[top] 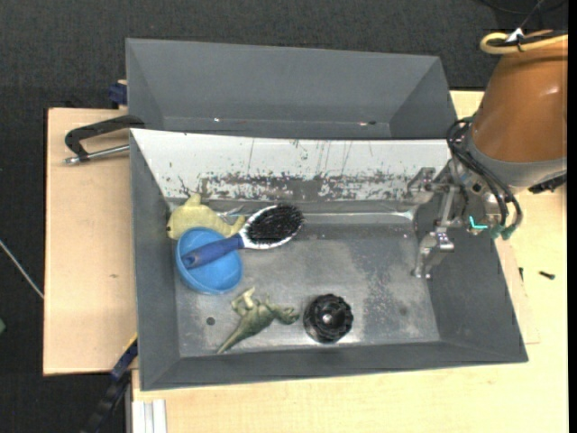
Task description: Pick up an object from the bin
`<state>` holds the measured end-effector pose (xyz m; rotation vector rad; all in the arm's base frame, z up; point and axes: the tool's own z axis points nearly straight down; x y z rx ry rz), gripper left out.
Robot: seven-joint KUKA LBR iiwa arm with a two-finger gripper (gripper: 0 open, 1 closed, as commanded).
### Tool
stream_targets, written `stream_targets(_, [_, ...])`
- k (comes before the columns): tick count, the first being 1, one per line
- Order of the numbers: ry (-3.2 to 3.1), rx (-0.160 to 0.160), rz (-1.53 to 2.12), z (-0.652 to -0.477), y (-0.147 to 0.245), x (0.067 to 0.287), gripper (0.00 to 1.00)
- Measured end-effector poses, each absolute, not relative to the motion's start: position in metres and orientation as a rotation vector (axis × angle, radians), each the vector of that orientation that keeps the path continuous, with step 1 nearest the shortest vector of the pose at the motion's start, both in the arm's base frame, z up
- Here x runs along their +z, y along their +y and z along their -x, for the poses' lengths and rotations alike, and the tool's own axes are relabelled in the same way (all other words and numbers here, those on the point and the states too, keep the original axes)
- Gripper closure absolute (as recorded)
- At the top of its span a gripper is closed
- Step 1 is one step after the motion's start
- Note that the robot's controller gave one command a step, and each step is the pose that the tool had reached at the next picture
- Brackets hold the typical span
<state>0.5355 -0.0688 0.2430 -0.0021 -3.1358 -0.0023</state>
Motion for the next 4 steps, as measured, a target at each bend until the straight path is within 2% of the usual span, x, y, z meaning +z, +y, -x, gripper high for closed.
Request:
stream_targets(1, [-3.131,-0.005,-0.142,-0.506,-0.019,0.11,0.0])
stream_targets(2, [-3.099,-0.005,-0.497,-0.497,0.031,0.077,0.0])
stream_targets(3, [-3.102,-0.002,-0.495,-0.498,0.029,0.078,1.0])
stream_targets(4, [-3.127,0.001,-0.428,-0.5,0.016,0.214,1.0])
